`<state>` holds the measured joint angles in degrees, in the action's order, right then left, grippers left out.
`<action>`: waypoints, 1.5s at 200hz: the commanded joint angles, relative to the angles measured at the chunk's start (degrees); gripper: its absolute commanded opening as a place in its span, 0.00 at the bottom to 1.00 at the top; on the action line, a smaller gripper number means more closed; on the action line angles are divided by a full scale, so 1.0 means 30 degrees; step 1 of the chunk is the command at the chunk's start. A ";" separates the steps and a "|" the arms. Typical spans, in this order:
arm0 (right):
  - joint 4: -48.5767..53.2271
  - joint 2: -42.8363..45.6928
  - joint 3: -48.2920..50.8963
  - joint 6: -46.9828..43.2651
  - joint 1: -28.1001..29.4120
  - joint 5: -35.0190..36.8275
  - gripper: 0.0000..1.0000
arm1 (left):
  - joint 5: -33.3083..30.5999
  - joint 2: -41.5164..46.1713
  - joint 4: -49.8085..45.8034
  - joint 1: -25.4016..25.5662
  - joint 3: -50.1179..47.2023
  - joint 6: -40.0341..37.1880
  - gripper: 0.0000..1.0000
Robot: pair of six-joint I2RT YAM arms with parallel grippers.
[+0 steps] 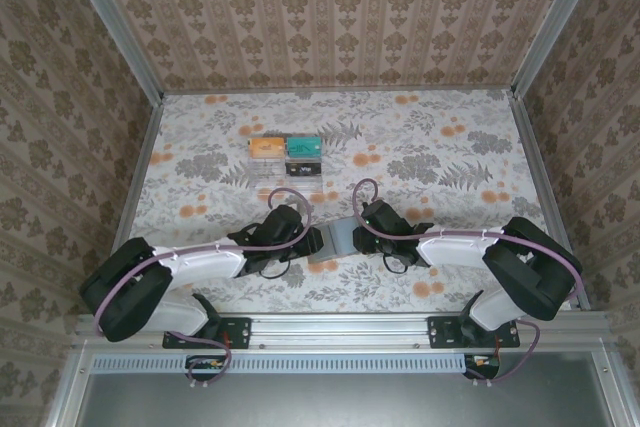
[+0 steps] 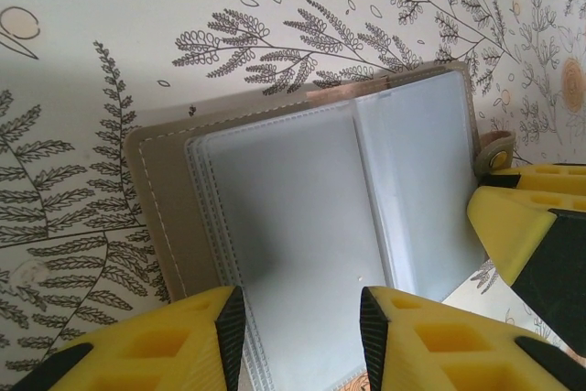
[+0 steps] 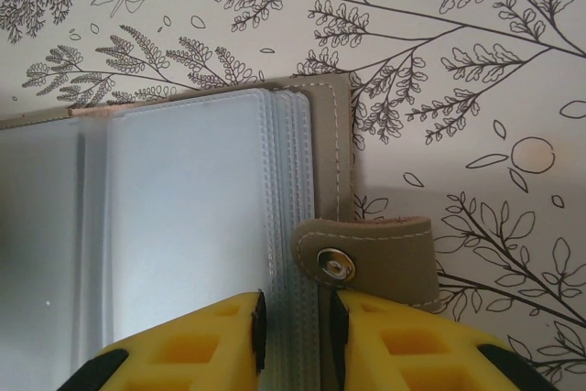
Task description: Take the credit cards out of the card holder
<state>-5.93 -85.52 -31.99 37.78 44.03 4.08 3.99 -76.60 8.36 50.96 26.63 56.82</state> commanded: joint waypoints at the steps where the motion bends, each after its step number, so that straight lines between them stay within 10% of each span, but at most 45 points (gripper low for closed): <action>1: 0.0912 -0.0795 0.0259 0.0356 0.0323 -0.0777 0.29 | 0.0318 -0.0262 0.0606 -0.0054 -0.0212 0.0068 0.41; 300: 0.0785 -0.1056 0.0233 0.0415 0.0483 -0.0778 0.29 | 0.1495 -0.2105 0.3088 -0.0009 -0.0352 0.0598 0.43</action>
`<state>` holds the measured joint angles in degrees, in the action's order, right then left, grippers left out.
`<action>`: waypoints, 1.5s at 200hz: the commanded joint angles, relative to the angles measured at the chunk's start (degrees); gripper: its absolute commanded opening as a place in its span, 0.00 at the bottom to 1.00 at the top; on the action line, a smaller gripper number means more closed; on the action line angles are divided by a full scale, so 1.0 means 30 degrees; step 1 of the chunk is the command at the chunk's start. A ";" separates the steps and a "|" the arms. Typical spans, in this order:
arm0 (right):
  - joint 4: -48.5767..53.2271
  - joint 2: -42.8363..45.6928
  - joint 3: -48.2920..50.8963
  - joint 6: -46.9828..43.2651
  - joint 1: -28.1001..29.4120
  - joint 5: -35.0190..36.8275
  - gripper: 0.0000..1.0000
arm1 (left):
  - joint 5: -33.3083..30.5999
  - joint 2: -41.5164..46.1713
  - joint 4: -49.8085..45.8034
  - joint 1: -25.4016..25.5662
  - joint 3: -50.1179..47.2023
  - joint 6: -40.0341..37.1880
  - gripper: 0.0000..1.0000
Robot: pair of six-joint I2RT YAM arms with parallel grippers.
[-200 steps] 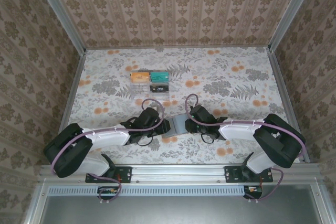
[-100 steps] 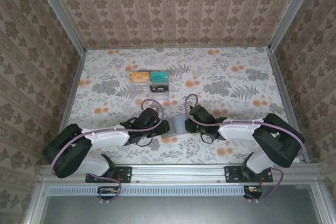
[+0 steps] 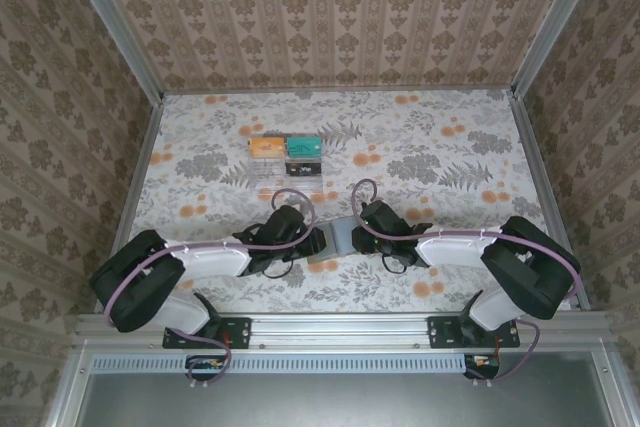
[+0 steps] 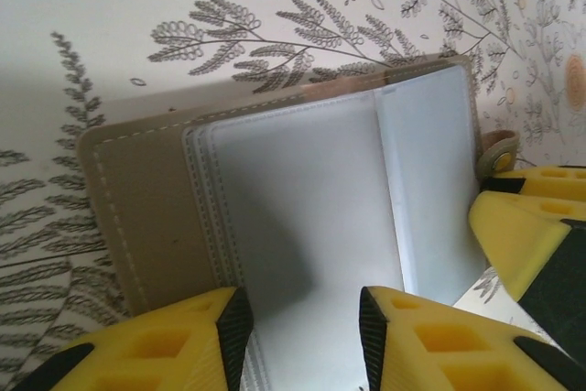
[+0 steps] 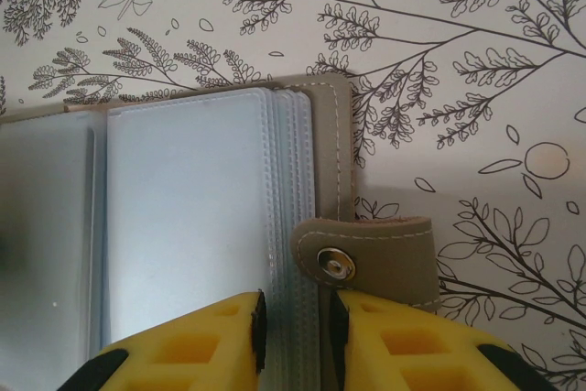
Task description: Take the credit cards out of the card holder
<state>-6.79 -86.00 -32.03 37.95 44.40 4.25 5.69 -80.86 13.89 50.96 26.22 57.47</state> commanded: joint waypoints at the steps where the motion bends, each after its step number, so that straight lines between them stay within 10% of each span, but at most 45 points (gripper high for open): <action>1: 0.1065 -0.0896 0.0247 0.0356 0.0367 -0.0833 0.29 | 0.0950 -0.0708 0.1295 -0.0016 -0.0214 0.0381 0.43; 60: 0.1066 -0.0969 0.0248 0.0357 0.0402 -0.0820 0.29 | 0.1470 -0.0566 0.1993 0.0025 -0.0053 0.0175 0.59; 120: 0.1097 -0.0970 0.0218 0.0358 0.0404 -0.0774 0.31 | 0.1184 0.0146 0.1198 0.0090 0.0152 -0.0433 1.00; 213: 0.4116 0.3026 -0.0348 -0.0466 0.0320 0.1658 0.43 | 0.0523 0.2405 -0.1083 -0.0491 0.0016 -0.1277 1.00; 251: 0.4225 0.4148 -0.1473 -0.1353 0.0286 0.0137 0.43 | 0.0614 0.3675 -0.1245 -0.1298 -0.0950 -0.1492 0.88; 300: 0.2820 0.2482 -0.2870 -0.1002 0.0337 -0.2914 0.31 | 0.0560 0.3075 -0.0595 -0.1422 -0.1268 -0.1345 0.38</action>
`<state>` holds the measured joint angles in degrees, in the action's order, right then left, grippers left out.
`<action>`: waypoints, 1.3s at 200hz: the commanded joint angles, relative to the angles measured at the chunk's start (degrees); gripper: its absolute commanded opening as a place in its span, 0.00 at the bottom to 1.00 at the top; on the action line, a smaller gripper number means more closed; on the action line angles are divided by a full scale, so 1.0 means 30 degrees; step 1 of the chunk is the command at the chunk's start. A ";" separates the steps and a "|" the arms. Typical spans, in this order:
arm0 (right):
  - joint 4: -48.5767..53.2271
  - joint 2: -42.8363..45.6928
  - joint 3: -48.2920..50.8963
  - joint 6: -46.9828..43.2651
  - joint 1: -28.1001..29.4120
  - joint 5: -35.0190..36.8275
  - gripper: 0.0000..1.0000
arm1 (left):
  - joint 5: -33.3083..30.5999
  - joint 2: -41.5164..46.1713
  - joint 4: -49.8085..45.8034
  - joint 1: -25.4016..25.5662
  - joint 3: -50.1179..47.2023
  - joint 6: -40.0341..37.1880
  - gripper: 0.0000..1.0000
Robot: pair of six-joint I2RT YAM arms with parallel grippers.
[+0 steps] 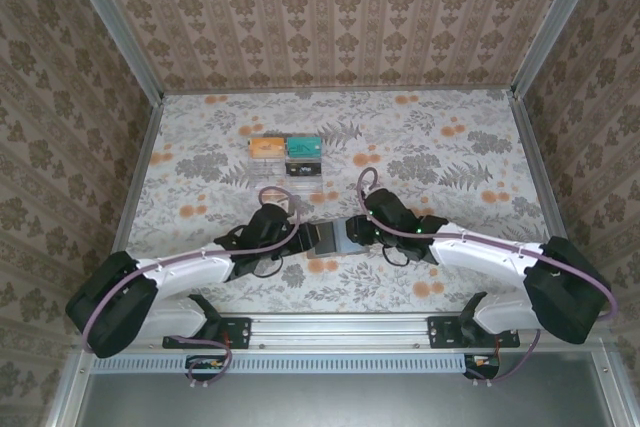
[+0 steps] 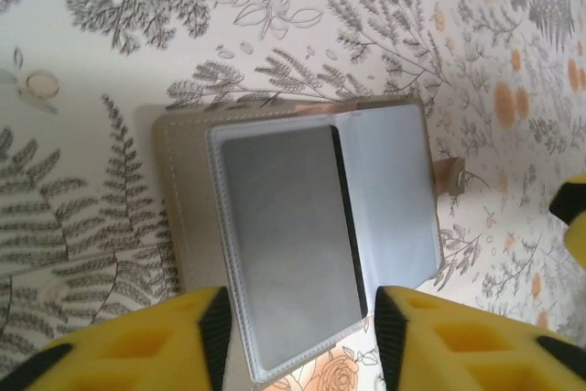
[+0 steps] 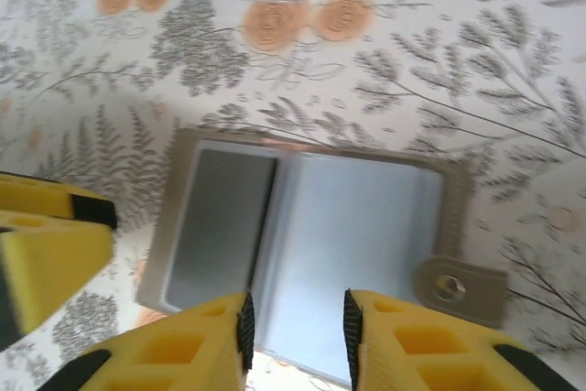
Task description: Take the credit cards out of the card holder
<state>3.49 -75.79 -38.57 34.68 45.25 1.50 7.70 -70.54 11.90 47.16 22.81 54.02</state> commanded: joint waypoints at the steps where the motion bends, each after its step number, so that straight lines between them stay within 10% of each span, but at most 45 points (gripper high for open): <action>1: -0.0649 -0.0969 -0.0700 0.0125 0.0057 -0.2053 0.30 | -0.0109 -0.0392 0.0101 -0.0144 -0.0132 -0.0194 0.37; 40: -0.1995 -0.3294 -0.0987 0.1145 0.0066 -0.3524 0.22 | 0.0213 -0.1618 0.0826 -0.0104 0.0152 -0.0194 0.00; 260: -0.4030 -0.6733 -0.1173 0.3171 -0.0092 -0.4616 0.09 | 0.0044 -0.3420 0.1385 0.0247 -0.0055 0.0214 0.00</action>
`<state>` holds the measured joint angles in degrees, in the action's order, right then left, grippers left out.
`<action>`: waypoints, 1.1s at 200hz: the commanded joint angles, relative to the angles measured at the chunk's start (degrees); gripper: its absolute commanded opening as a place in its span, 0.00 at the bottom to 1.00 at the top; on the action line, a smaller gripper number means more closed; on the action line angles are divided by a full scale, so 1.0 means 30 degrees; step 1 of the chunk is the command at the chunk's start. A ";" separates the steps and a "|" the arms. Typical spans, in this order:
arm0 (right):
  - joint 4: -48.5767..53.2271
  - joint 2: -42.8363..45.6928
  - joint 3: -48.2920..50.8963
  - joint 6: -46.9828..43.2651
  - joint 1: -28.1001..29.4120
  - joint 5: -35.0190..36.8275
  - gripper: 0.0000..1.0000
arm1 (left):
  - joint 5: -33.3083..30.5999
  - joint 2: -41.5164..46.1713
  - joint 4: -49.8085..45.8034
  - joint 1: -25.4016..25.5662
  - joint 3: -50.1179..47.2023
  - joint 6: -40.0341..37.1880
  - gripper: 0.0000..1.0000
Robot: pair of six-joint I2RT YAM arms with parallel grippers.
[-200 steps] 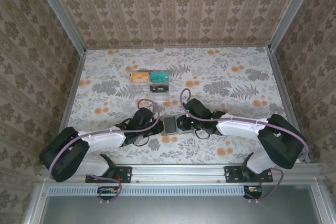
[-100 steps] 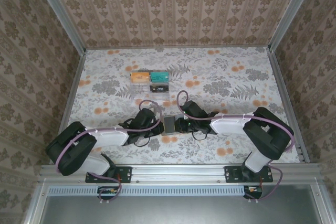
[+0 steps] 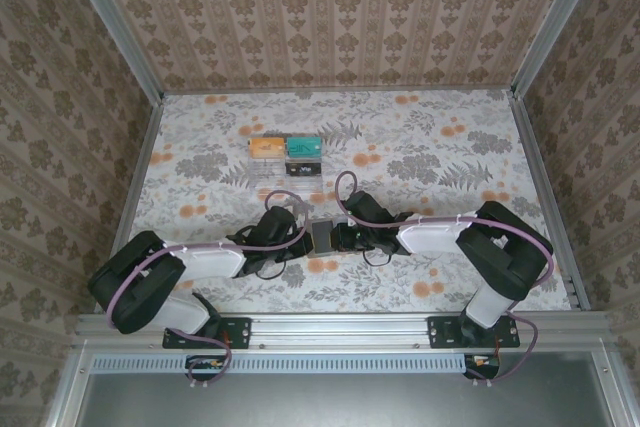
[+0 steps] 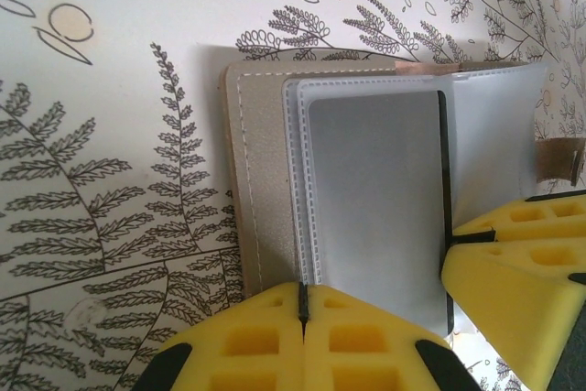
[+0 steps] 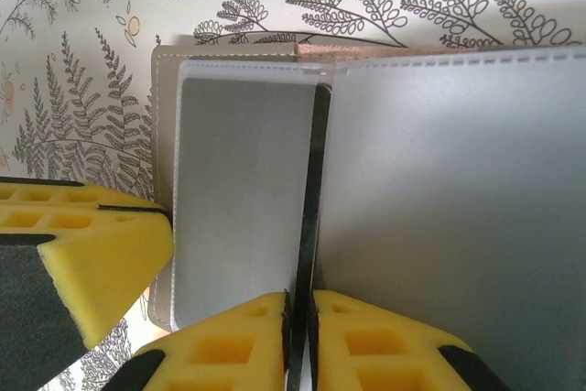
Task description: Take the credit cards out of the card holder
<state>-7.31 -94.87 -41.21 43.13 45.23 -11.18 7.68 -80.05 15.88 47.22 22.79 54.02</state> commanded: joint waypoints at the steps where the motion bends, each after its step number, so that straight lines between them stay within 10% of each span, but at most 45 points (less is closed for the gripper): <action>1: -0.0432 -0.0371 -0.0279 0.0355 -0.0096 -0.0412 0.09 | 0.0049 -0.0260 0.0049 0.0225 -0.0042 0.0215 0.00; 144: 0.0738 0.1580 0.0761 -0.0401 -0.1337 -0.0148 0.00 | -0.0302 0.0550 -0.0813 0.0109 -0.0156 0.0041 0.00; 171: 0.0252 0.1194 0.0401 -0.0694 -0.1359 -0.0516 0.24 | -0.0242 0.0580 -0.0953 0.0094 -0.0073 -0.0010 0.00; 220: -0.0044 0.0166 -0.0482 -0.0991 -0.1351 -0.0802 0.24 | -0.0201 0.0524 -0.1019 0.0109 -0.0029 -0.0040 0.00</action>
<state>-7.16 -92.40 -40.49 41.54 41.50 -12.19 7.51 -79.33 14.59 47.27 22.76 54.00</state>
